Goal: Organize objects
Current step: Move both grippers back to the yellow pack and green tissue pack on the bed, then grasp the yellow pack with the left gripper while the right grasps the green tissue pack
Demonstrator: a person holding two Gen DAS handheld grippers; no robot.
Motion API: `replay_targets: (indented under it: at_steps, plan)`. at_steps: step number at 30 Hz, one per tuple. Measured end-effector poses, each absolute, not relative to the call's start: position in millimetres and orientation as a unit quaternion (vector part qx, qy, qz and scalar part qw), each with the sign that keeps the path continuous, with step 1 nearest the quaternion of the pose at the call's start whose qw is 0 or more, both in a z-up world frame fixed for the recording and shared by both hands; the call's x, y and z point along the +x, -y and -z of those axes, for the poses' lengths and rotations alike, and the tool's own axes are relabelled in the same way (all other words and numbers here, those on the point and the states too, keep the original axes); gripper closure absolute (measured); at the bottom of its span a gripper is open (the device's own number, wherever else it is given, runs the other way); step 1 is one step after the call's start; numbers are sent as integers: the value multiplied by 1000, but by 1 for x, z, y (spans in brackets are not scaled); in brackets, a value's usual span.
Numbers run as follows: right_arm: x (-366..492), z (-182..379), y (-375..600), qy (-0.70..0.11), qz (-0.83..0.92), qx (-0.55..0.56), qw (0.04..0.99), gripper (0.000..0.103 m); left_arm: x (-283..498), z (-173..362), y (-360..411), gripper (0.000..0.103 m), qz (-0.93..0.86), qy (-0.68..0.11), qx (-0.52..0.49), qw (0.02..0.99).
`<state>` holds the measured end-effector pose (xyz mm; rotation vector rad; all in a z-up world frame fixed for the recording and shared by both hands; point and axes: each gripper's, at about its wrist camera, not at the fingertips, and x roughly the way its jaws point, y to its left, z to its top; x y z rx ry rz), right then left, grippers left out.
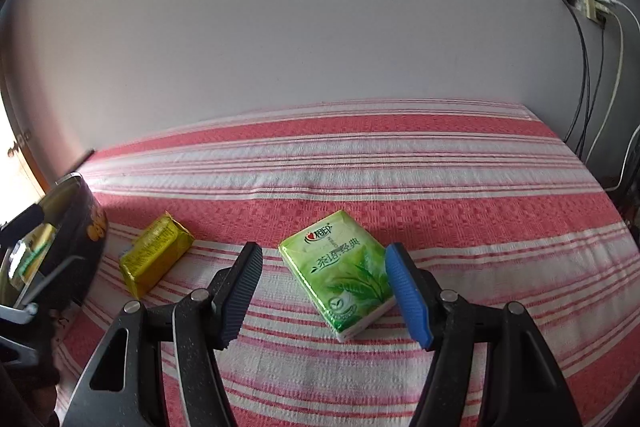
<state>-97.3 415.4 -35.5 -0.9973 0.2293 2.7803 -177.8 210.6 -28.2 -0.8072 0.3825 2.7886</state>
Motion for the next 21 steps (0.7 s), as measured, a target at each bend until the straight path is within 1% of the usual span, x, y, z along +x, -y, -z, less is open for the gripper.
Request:
replay_targets:
  at_steps: [6,13,16,21]
  plan:
    - [-113,41,-421,-55,-926,-361,95,37,-198,47,-227,0,-932,-150,-306,125]
    - [-117,43,-424,-55,-921,-375,93,36,-223,61,-220,0,-916,-120,-358,135]
    - [-119,45,-422,-52,-918,-383,94,33,-221,62,-219,0,-916,-119,-356,139]
    - [-115,41,-420,-52,-923,-370,89,33,-224,67,-222,0,-907,-128,-371,154]
